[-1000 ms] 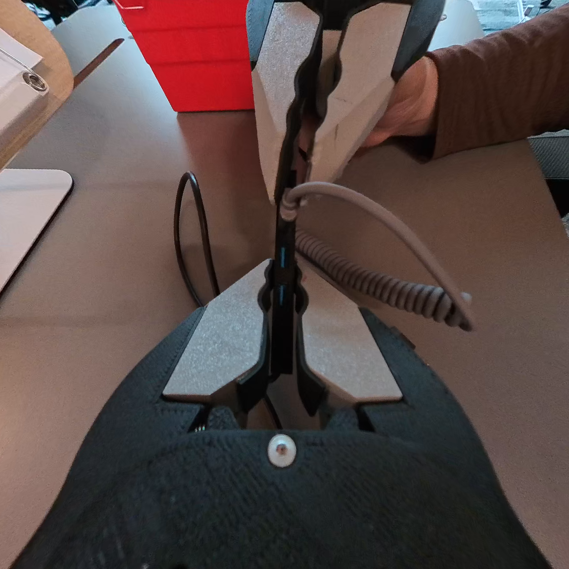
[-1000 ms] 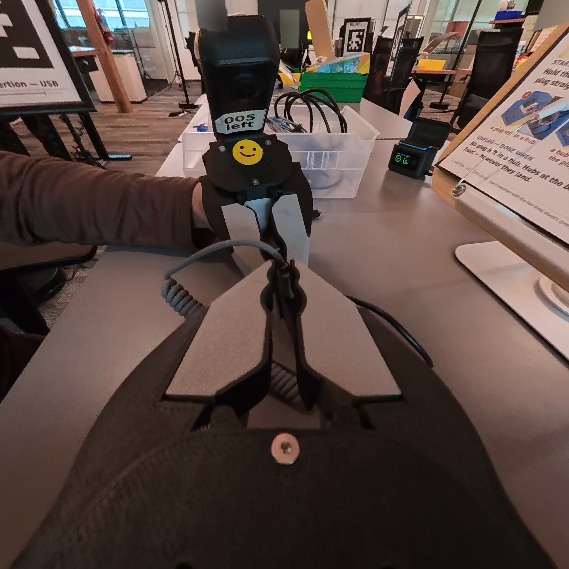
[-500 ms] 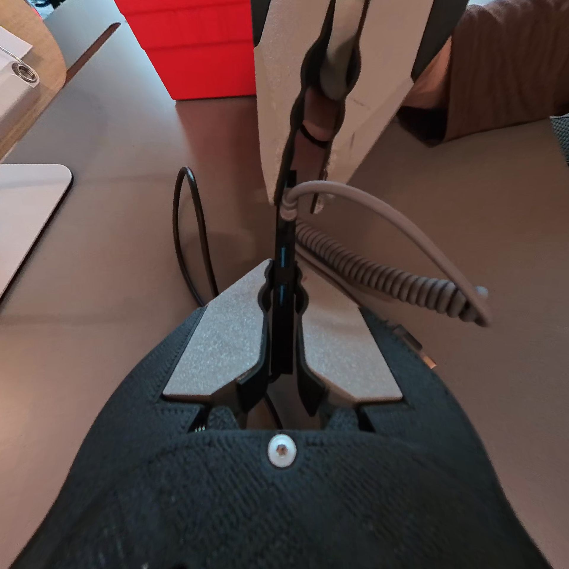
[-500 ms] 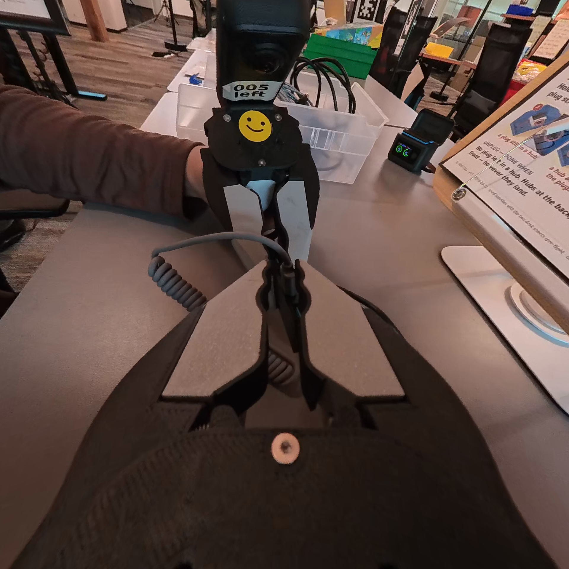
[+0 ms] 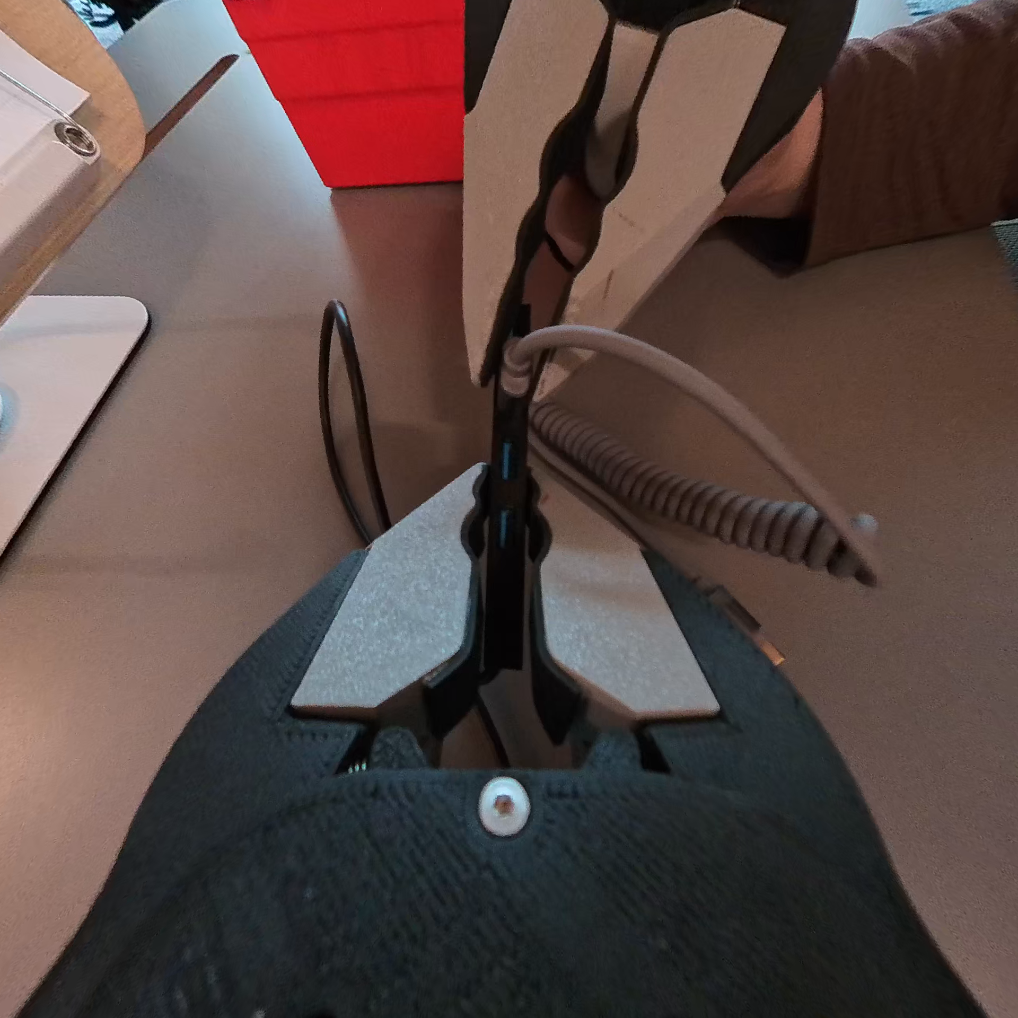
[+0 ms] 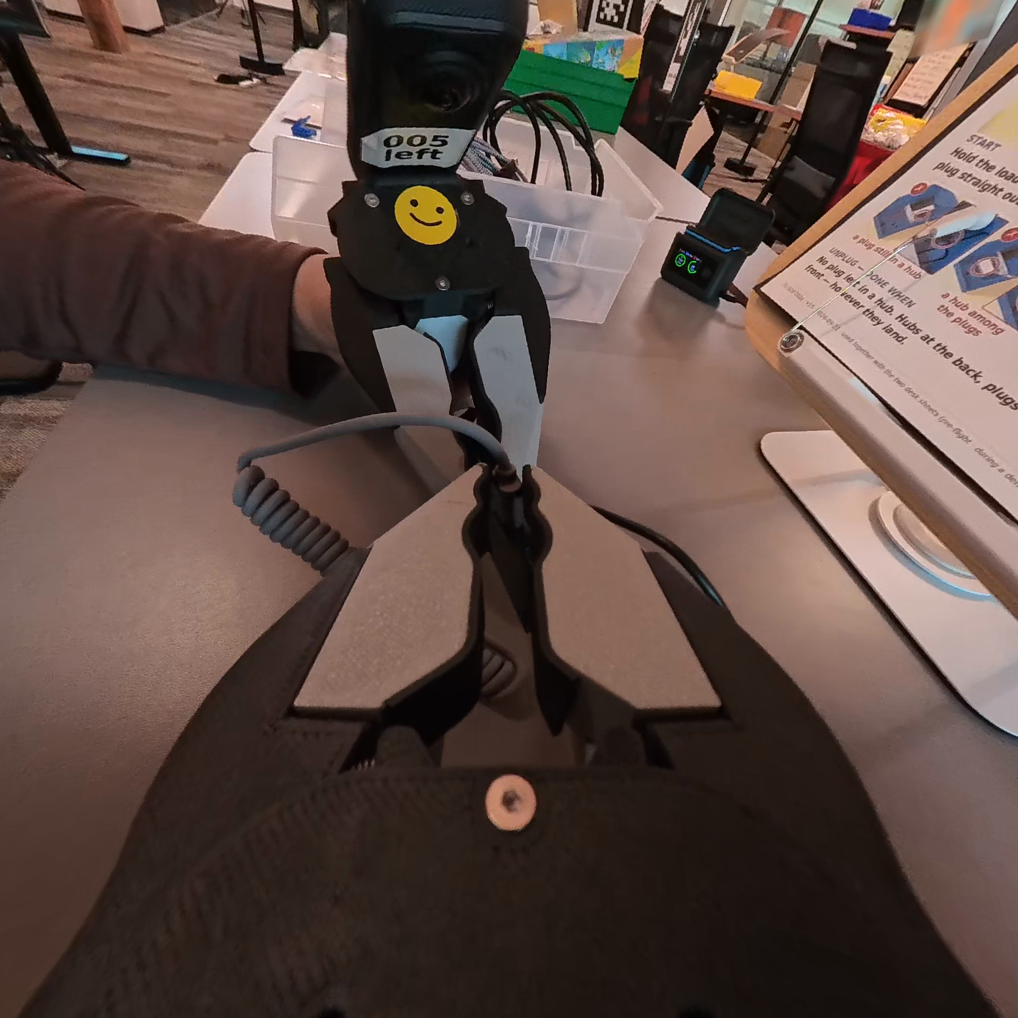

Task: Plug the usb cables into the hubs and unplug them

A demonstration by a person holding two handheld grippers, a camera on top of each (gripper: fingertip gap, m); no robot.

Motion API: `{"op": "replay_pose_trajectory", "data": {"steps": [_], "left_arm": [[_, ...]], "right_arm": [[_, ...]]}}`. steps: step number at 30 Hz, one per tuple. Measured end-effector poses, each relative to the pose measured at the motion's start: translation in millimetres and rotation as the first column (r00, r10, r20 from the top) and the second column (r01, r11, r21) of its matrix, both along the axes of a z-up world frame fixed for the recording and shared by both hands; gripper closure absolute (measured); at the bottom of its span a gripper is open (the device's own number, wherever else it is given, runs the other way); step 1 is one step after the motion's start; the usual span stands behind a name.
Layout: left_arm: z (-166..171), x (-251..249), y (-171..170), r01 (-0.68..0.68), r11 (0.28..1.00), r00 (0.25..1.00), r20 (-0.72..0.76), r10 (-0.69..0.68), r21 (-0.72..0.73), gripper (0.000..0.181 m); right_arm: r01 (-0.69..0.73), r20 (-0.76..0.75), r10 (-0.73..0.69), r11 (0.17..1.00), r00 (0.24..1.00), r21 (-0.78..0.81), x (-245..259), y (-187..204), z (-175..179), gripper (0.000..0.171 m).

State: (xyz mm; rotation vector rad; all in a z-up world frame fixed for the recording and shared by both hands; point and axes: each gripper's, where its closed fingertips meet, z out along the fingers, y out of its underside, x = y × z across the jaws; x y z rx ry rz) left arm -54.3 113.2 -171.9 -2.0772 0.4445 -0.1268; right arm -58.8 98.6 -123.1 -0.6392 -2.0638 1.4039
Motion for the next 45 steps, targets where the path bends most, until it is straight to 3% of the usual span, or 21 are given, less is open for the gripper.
{"op": "replay_pose_trajectory", "data": {"steps": [1, 9, 18, 24, 30, 33, 39, 45], "left_arm": [[0, 0, 0, 0.002, 1.000, 1.000, 0.002, -0.002, 0.001, 0.173], [0, 2, 0, 0.011, 1.000, 1.000, 0.007, -0.011, 0.000, 0.173], [6, -1, 1, -0.006, 1.000, 0.999, 0.042, 0.005, 0.025, 0.172], [20, -1, 1, -0.016, 0.998, 0.981, 0.192, 0.002, 0.067, 0.173], [28, -11, -2, -0.056, 0.994, 0.959, 0.283, 0.028, 0.090, 0.173], [28, -8, -2, -0.043, 0.996, 0.957, 0.291, 0.017, 0.083, 0.173], [14, 3, -1, -0.004, 1.000, 0.982, 0.189, 0.000, 0.021, 0.173], [-3, 10, -1, 0.029, 0.998, 0.995, 0.092, -0.025, -0.052, 0.173]], "right_arm": [[-0.002, 0.003, 0.002, 1.000, 1.000, -0.005, 0, 0, 0, 0.164], [-0.029, 0.060, 0.041, 0.981, 0.997, -0.190, -2, -6, 4, 0.165], [-0.006, 0.057, 0.022, 0.965, 0.998, -0.261, -5, -4, 12, 0.165], [-0.011, 0.056, 0.039, 0.900, 0.998, -0.437, -6, 10, 33, 0.171], [-0.002, 0.080, 0.053, 0.850, 0.995, -0.527, -6, 31, 42, 0.165], [-0.003, 0.086, 0.049, 0.882, 0.995, -0.471, -6, 31, 38, 0.159], [-0.035, 0.106, 0.054, 0.985, 0.993, -0.168, 1, 14, 10, 0.159], [-0.058, 0.085, 0.056, 0.998, 0.995, 0.025, 2, -2, -14, 0.164]]}}
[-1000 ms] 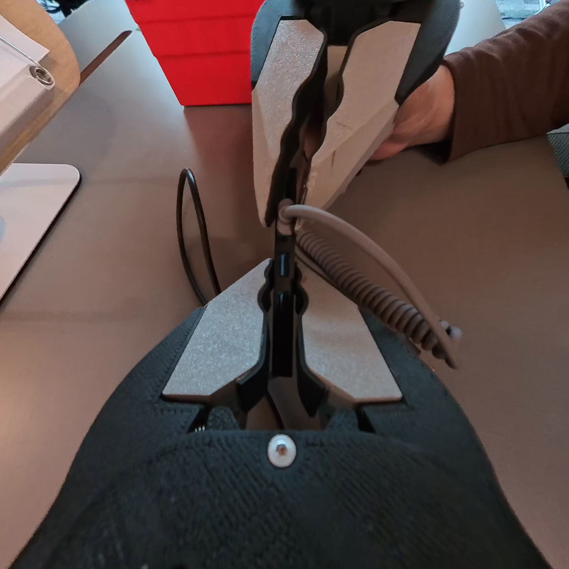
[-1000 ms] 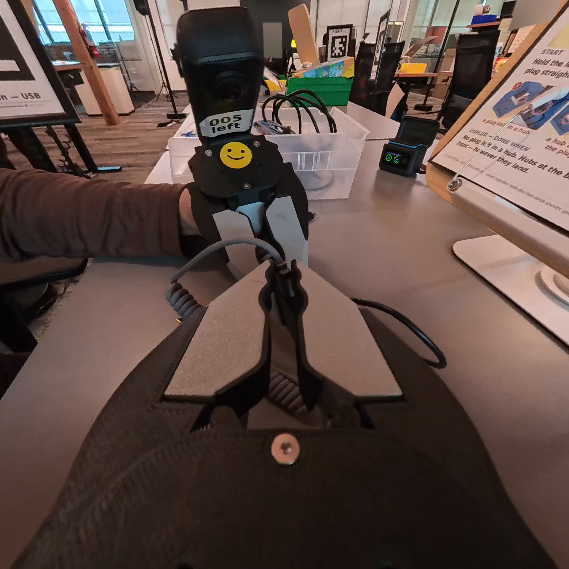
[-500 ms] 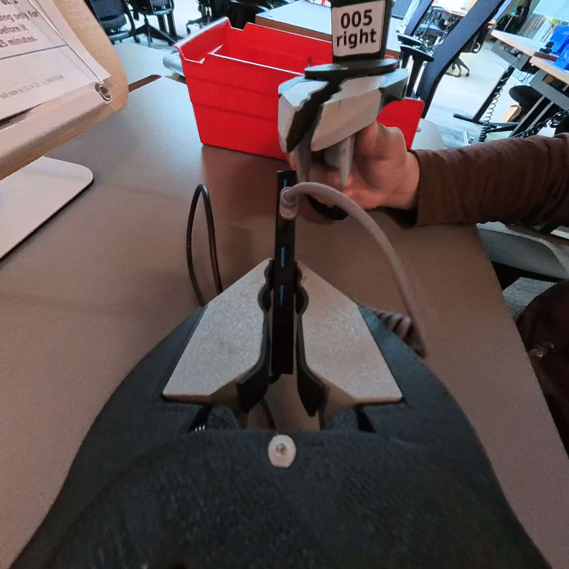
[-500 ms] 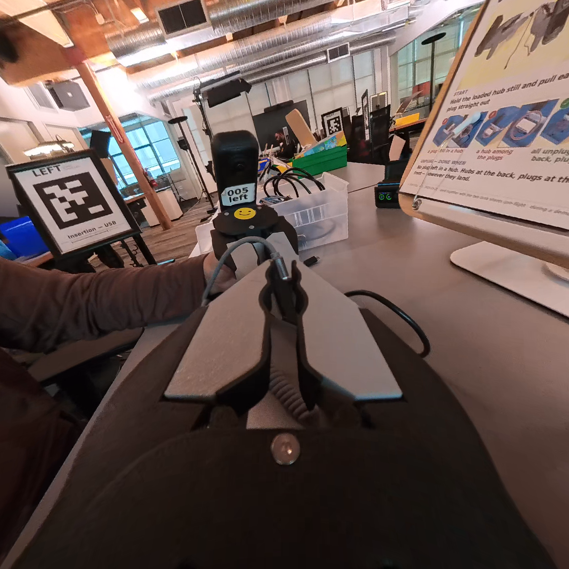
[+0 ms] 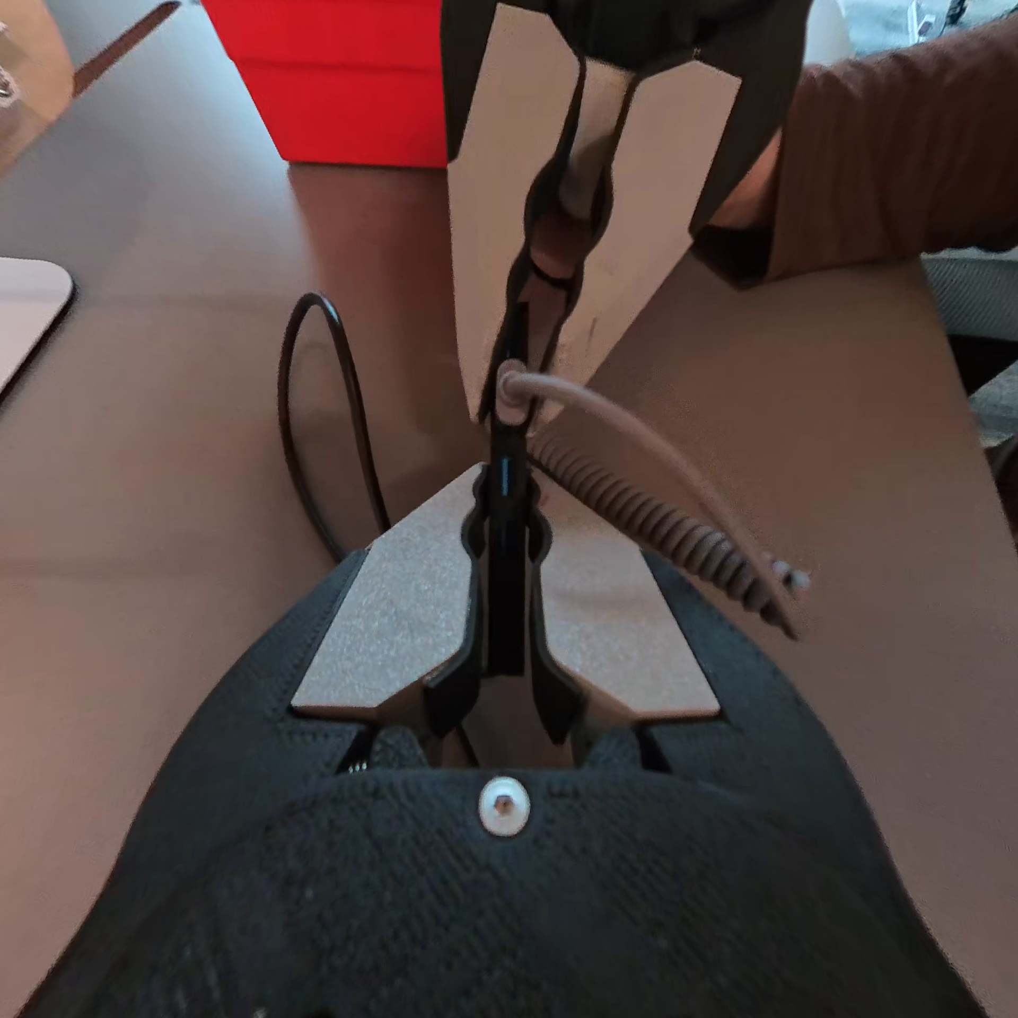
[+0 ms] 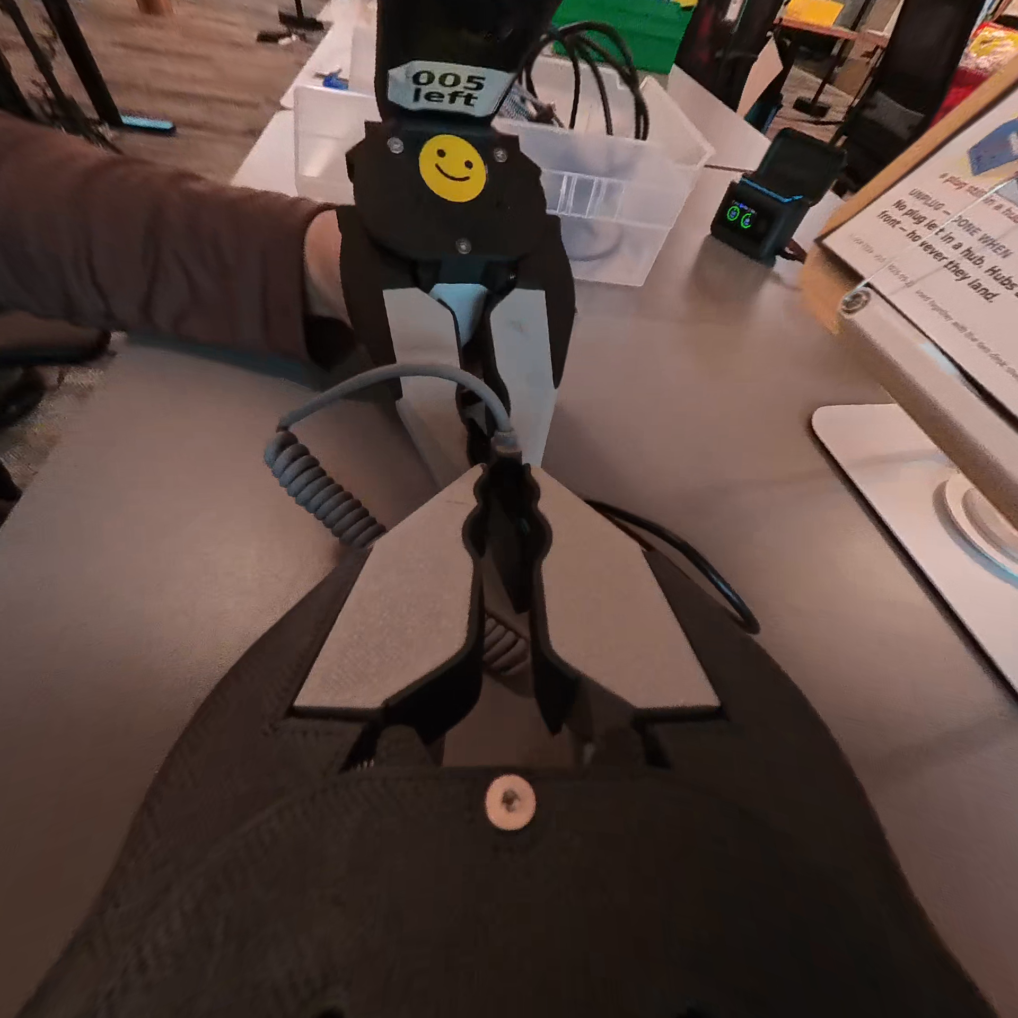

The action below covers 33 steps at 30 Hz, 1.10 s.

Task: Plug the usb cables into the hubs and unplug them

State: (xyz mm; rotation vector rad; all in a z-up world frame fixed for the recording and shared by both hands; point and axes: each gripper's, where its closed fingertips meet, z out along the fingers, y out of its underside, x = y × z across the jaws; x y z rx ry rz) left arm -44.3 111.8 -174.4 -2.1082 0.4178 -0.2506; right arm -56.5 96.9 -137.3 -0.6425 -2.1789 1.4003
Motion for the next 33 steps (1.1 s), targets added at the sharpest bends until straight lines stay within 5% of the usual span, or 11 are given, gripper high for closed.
{"op": "replay_pose_trajectory", "data": {"steps": [9, 13, 26, 33], "left_arm": [[2, 1, 6, -0.030, 0.999, 0.999, -0.040, 0.031, 0.020, 0.172], [12, 6, 8, -0.016, 0.999, 0.997, 0.075, 0.013, 0.033, 0.172], [45, 1, 8, -0.063, 0.989, 0.992, 0.116, 0.047, 0.133, 0.171], [23, -10, 4, -0.106, 0.993, 0.994, -0.008, 0.106, 0.056, 0.172]], "right_arm": [[-0.019, 0.047, 0.026, 0.991, 0.999, -0.133, -2, -8, 4, 0.165], [-0.018, 0.042, 0.027, 0.982, 0.999, -0.188, -1, -7, 14, 0.166], [-0.043, -0.005, 0.046, 0.869, 0.999, -0.493, -3, -1, 54, 0.166], [0.015, -0.124, -0.032, 0.990, 0.992, -0.138, -9, -6, 29, 0.164]]}}
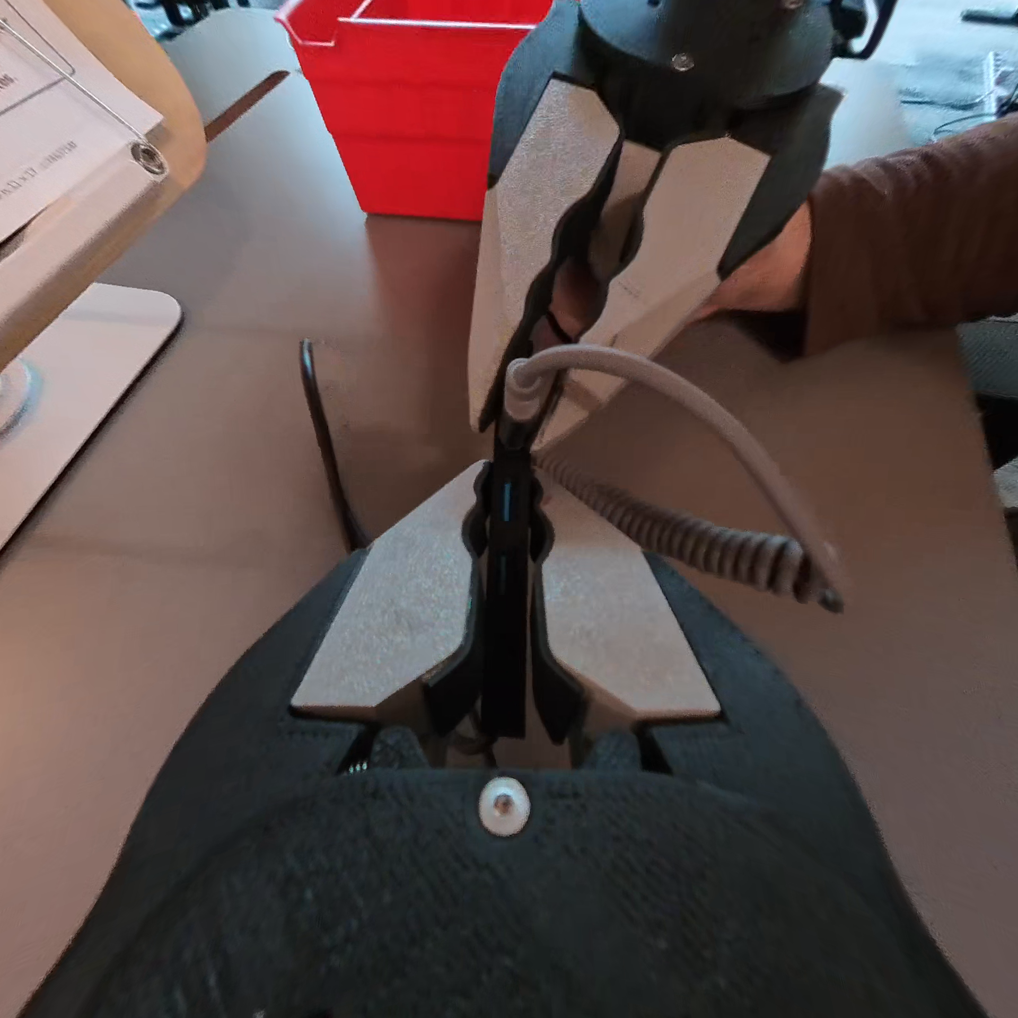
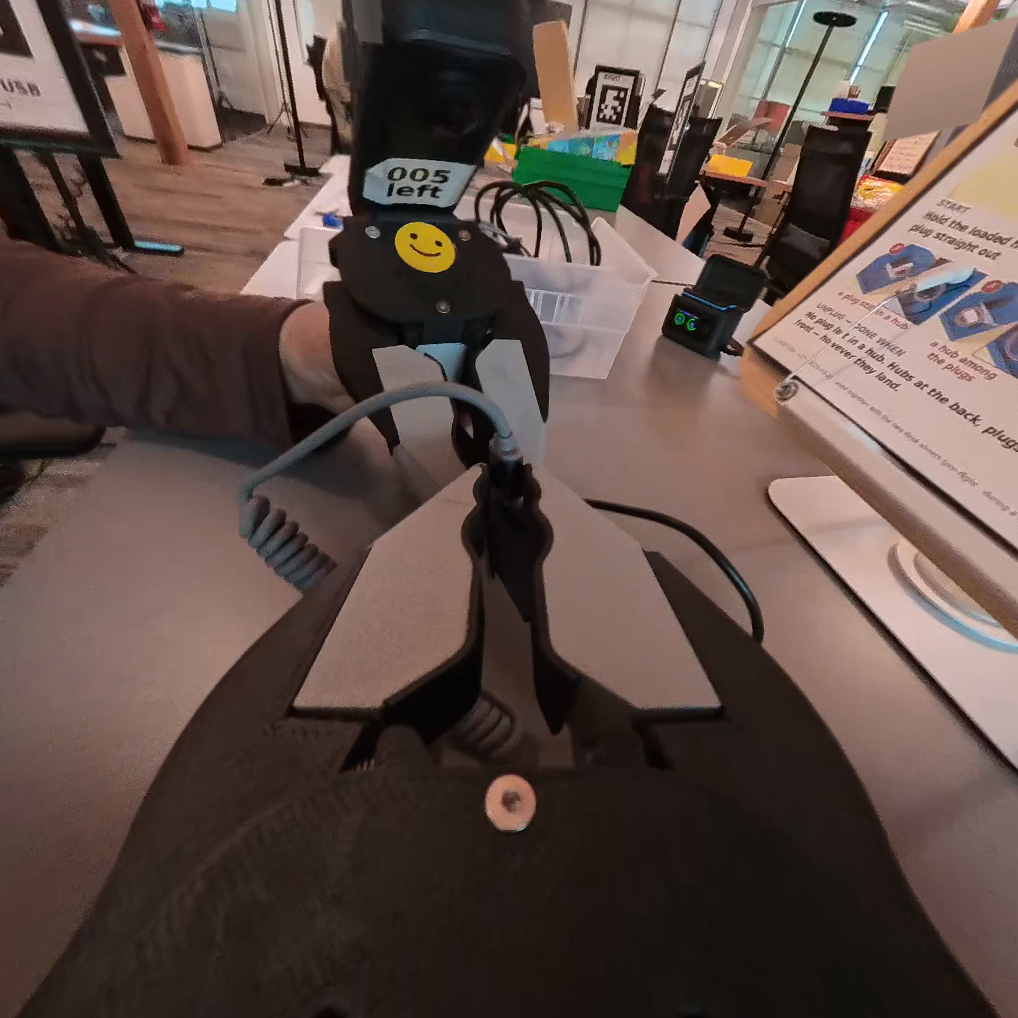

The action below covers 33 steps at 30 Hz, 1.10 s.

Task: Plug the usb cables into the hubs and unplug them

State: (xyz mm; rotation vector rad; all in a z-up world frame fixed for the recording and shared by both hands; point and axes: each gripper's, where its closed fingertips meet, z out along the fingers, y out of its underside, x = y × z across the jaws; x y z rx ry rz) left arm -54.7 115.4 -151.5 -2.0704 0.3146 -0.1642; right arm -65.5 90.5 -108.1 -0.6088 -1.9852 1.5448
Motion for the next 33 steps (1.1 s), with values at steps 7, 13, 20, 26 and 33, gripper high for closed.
{"op": "replay_pose_trajectory", "data": {"steps": [7, 13, 20, 26, 33], "left_arm": [[-6, 5, 1, 0.025, 1.000, 0.999, -0.029, -0.026, -0.016, 0.172], [-15, 5, 4, -0.002, 0.998, 0.995, -0.103, -0.004, -0.057, 0.172], [-48, -6, 14, -0.116, 0.975, 0.954, -0.295, 0.056, -0.192, 0.172], [-9, -49, 14, -0.317, 0.948, 0.865, -0.396, 0.307, 0.042, 0.173], [-6, -88, -8, -0.420, 0.905, 0.860, -0.292, 0.418, 0.058, 0.173]], "right_arm": [[-0.060, 0.089, 0.057, 0.998, 0.994, 0.033, 8, 7, -11, 0.164], [-0.034, 0.092, 0.025, 0.995, 0.995, 0.097, 7, 1, -18, 0.167], [-0.062, -0.056, 0.052, 0.975, 0.997, -0.214, 10, 5, 51, 0.168], [-0.012, -0.004, 0.011, 0.989, 1.000, -0.150, 20, 11, 30, 0.167], [0.225, 0.046, -0.221, 0.960, 0.974, -0.166, 25, 51, 55, 0.167]]}}
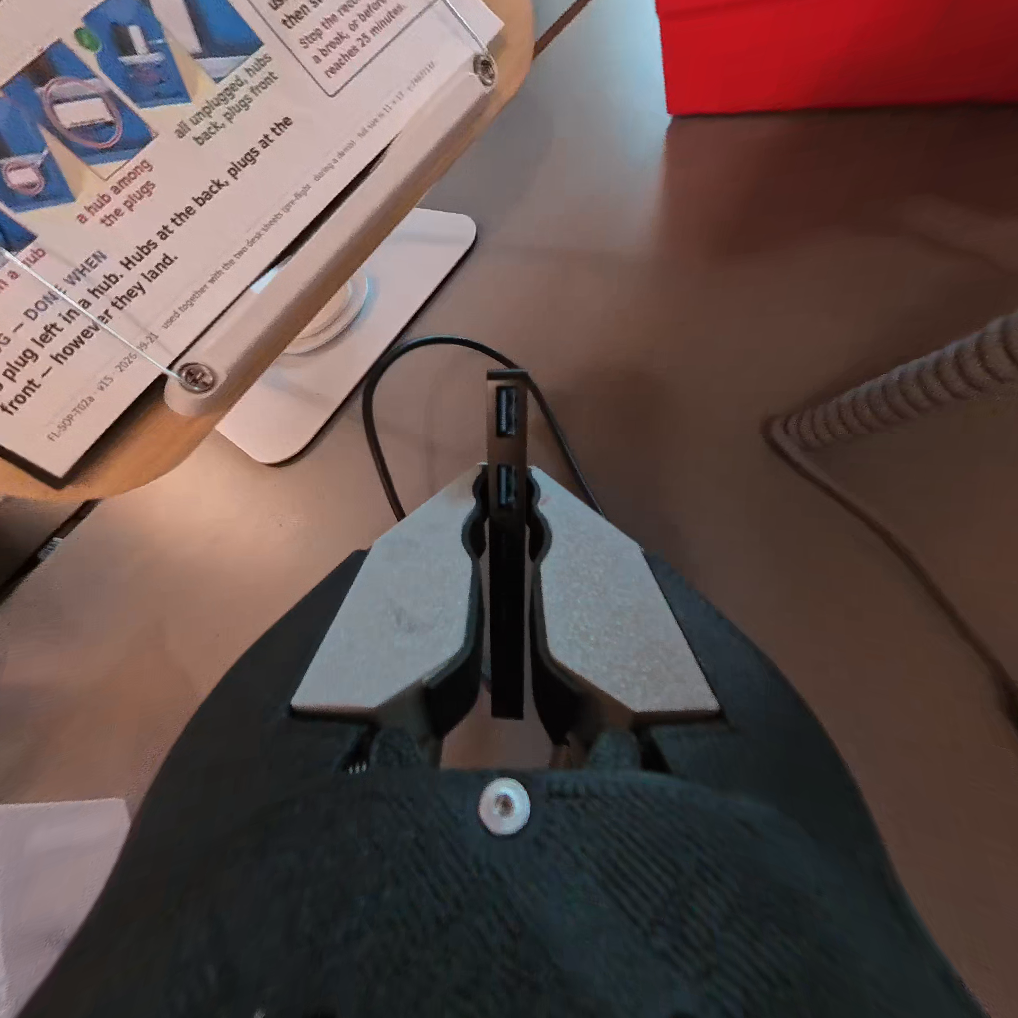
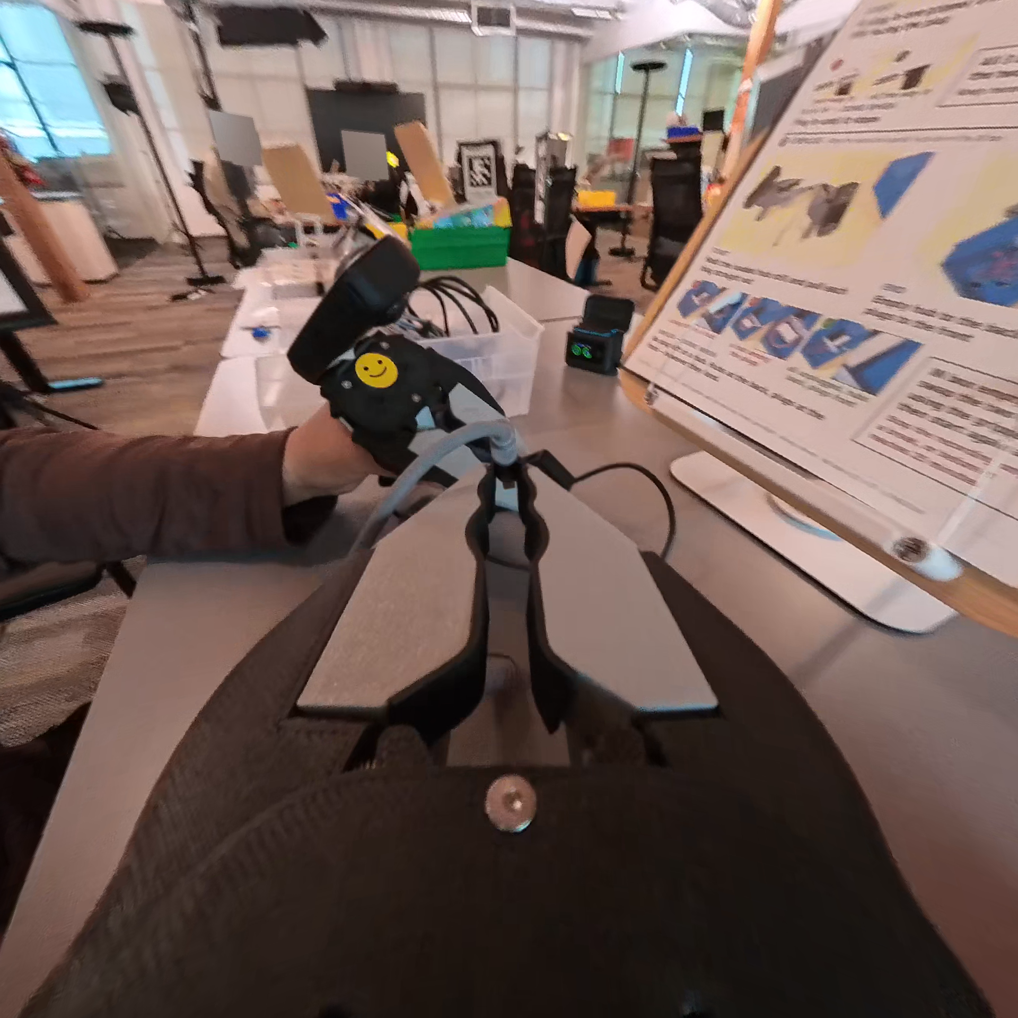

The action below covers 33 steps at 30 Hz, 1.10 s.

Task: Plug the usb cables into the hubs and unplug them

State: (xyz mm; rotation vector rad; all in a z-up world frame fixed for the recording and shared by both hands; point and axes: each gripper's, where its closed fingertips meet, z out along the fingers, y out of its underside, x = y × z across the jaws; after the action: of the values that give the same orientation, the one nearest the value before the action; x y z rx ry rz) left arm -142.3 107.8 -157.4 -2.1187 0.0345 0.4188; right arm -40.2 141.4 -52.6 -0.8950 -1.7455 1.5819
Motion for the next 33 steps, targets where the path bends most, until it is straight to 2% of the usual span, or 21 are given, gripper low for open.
{"op": "replay_pose_trajectory", "data": {"steps": [2, 6, 10, 12, 16, 22, 26, 30, 33], "left_arm": [[2, -1, -1, 0.000, 1.000, 0.999, 0.037, -0.001, 0.017, 0.173], [5, 0, -3, 0.010, 1.000, 1.000, 0.021, -0.011, 0.019, 0.173], [5, 5, -1, 0.029, 1.000, 0.999, -0.021, -0.030, -0.003, 0.173], [4, 7, 0, 0.034, 0.999, 0.998, -0.053, -0.035, -0.021, 0.173], [2, 9, 1, 0.037, 0.998, 0.992, -0.116, -0.042, -0.052, 0.173], [-1, 11, 2, 0.042, 0.997, 0.992, -0.120, -0.049, -0.059, 0.173], [0, 10, 1, 0.038, 0.998, 0.992, -0.119, -0.045, -0.057, 0.173], [1, 8, 0, 0.033, 0.998, 0.993, -0.115, -0.038, -0.050, 0.173], [1, 8, 0, 0.033, 0.998, 0.992, -0.116, -0.038, -0.051, 0.173]], "right_arm": [[0.047, 0.043, -0.049, 0.998, 0.998, 0.048, 6, 9, 10, 0.167], [0.150, 0.082, -0.170, 0.967, 0.982, 0.205, 23, 36, 45, 0.167], [0.288, 0.079, -0.346, 0.870, 0.935, 0.400, 37, 85, 82, 0.167], [0.344, 0.069, -0.415, 0.825, 0.907, 0.448, 45, 108, 102, 0.167], [0.436, 0.038, -0.507, 0.775, 0.861, 0.457, 65, 140, 147, 0.166], [0.590, -0.007, -0.638, 0.707, 0.770, 0.389, 92, 189, 223, 0.166], [0.690, -0.050, -0.731, 0.616, 0.681, 0.381, 109, 230, 265, 0.167], [0.742, -0.064, -0.785, 0.553, 0.617, 0.379, 124, 259, 282, 0.167], [0.751, -0.060, -0.818, 0.492, 0.572, 0.440, 134, 278, 271, 0.167]]}}
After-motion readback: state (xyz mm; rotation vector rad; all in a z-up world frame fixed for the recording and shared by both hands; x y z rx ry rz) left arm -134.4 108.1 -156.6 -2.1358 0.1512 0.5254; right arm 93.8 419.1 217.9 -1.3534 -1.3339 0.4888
